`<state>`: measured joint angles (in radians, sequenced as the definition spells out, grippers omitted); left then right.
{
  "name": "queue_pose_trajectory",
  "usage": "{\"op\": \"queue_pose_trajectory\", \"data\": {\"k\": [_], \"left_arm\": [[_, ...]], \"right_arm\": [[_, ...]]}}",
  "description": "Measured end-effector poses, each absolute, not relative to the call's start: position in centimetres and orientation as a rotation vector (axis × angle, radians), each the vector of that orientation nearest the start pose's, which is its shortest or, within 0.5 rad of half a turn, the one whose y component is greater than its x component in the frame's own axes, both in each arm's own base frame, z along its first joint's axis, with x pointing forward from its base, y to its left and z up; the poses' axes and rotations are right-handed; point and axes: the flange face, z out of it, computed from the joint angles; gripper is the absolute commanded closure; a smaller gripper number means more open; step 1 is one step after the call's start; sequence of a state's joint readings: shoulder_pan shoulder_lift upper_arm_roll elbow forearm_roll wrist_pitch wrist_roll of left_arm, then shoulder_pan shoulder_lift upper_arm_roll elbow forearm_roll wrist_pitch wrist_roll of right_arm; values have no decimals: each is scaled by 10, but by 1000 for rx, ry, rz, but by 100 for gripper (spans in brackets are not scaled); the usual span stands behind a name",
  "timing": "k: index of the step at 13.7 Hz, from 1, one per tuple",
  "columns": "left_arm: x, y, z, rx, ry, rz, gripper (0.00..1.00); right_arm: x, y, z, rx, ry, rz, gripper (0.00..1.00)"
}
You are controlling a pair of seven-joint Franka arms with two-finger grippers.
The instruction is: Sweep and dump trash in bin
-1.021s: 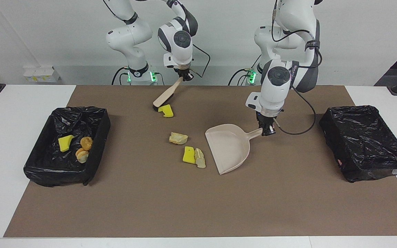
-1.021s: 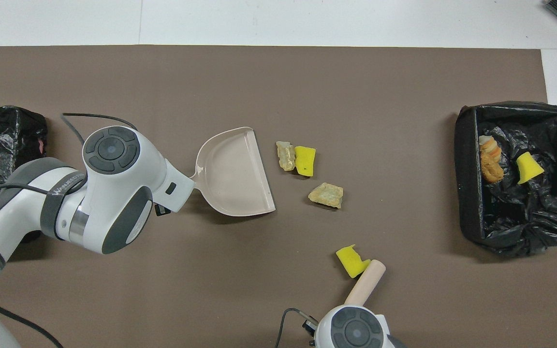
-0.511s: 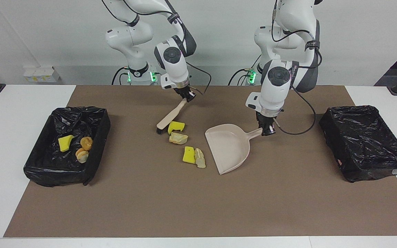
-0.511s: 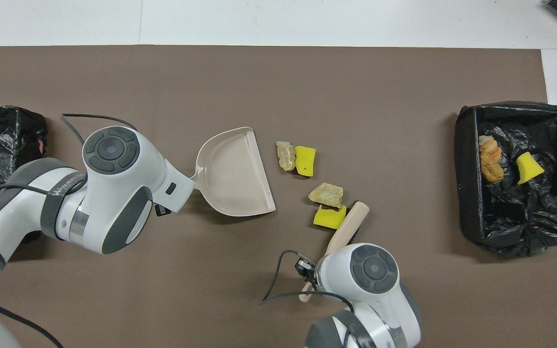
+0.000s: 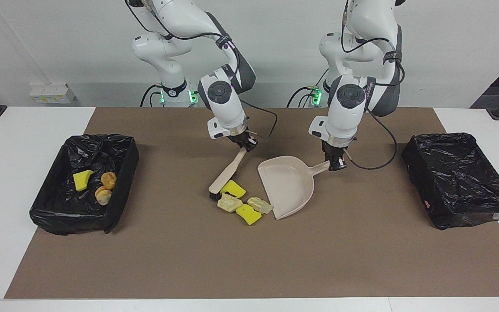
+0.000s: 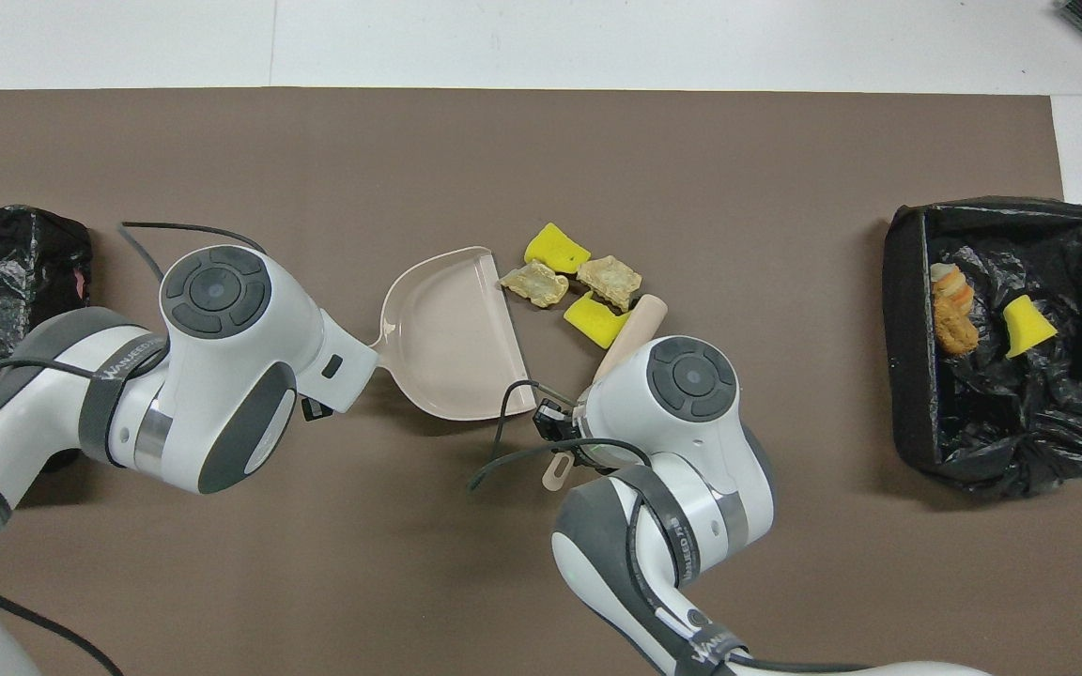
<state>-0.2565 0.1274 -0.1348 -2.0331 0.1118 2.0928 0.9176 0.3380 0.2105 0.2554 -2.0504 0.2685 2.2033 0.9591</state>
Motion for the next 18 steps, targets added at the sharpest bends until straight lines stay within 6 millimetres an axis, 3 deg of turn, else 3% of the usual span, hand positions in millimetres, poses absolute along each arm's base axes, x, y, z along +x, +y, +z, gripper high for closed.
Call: {"op": "queue_pose_trajectory", "data": {"k": [3, 6, 11, 17, 18], "left_arm": [[527, -210, 379, -2395, 1944, 129, 100], [527, -210, 378, -2402, 1939, 129, 100], [527, -210, 378, -2409, 1933, 128, 100], [527, -211, 378, -2453, 1879, 126, 100], [527, -211, 378, -2469, 1858, 125, 100]], "right_arm": [[472, 354, 356, -2913, 664, 351, 100], [476, 345, 369, -2953, 488, 364, 100], [503, 290, 393, -3047, 165, 248, 100], [556, 197, 389, -3135, -248, 149, 100], [563, 192, 386, -3149, -283, 144, 100]]}}
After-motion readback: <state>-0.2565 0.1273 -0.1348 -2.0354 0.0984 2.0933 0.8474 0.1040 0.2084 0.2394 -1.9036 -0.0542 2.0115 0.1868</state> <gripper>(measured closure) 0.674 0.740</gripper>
